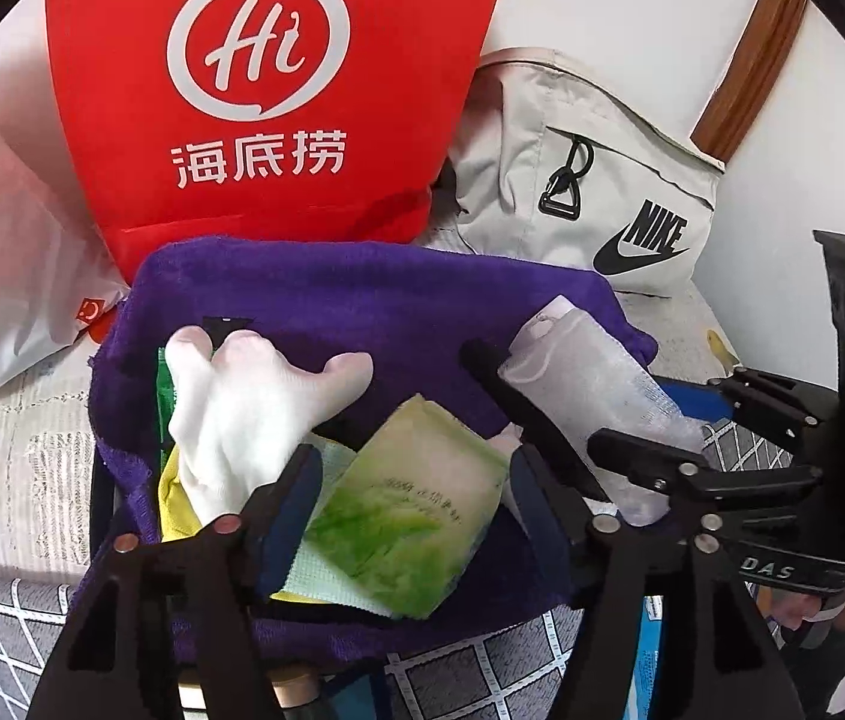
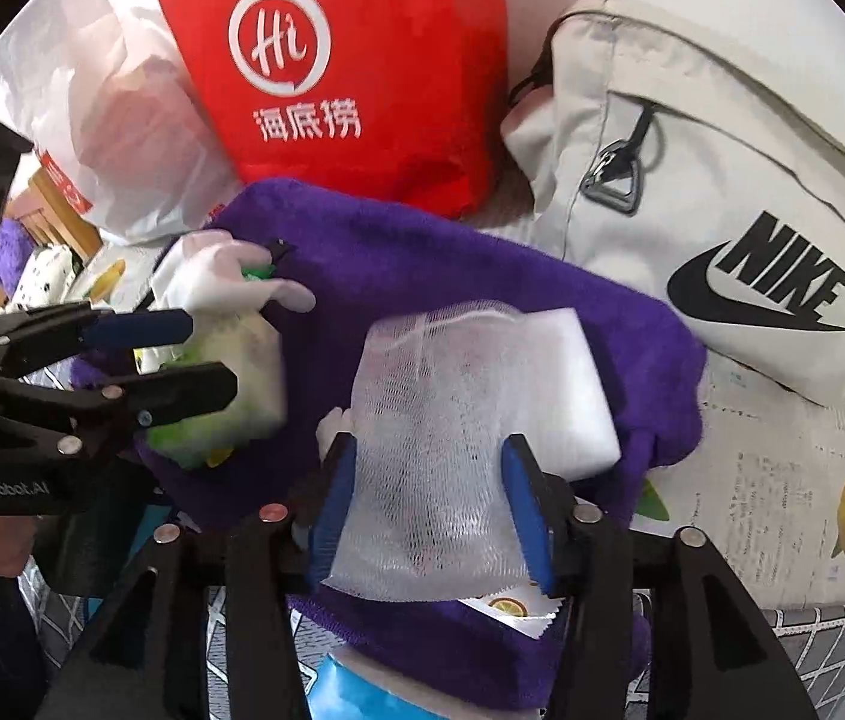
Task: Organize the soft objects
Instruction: 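Open the left tool to release the green packet while the right tool releases the mesh bag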
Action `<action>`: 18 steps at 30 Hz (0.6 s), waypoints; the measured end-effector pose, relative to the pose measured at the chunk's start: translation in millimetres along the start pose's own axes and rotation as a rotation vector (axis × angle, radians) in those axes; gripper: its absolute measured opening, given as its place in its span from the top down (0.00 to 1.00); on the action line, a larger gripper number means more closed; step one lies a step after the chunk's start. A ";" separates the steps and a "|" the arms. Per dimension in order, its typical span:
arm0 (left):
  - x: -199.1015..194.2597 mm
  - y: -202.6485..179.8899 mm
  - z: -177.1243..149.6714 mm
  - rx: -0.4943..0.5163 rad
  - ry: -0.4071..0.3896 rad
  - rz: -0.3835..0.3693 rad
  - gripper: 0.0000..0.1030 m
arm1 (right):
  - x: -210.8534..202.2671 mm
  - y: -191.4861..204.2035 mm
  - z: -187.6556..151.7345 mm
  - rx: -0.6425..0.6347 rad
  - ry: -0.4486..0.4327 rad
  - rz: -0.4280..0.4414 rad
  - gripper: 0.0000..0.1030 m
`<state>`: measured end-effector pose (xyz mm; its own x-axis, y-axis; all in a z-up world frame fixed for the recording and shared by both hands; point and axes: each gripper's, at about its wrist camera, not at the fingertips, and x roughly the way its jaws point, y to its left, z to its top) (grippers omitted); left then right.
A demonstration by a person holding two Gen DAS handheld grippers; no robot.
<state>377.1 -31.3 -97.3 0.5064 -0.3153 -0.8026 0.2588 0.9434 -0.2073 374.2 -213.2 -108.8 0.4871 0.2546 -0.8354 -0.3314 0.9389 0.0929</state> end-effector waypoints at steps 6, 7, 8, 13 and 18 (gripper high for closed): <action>-15.2 1.7 1.5 -0.030 -0.012 0.021 0.29 | -11.8 0.3 0.7 0.001 -0.024 -0.011 0.48; -17.9 2.6 1.5 -0.032 -0.017 0.026 0.29 | -14.4 1.7 0.7 -0.002 -0.027 -0.021 0.48; -21.5 3.7 1.5 -0.035 -0.022 0.033 0.28 | -16.6 2.6 0.4 -0.004 -0.029 -0.028 0.47; -44.0 13.5 1.4 -0.061 -0.061 0.103 0.25 | -33.7 8.6 -2.6 0.018 -0.057 -0.049 0.27; -67.8 16.4 -3.9 -0.073 -0.087 0.133 0.23 | -49.0 9.3 -11.9 0.075 -0.069 -0.023 0.25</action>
<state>343.8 6.0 -48.5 0.6026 -0.1917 -0.7746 0.1258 0.9814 -0.1451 337.7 -219.7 -73.5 0.5491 0.2458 -0.7988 -0.2597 0.9586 0.1165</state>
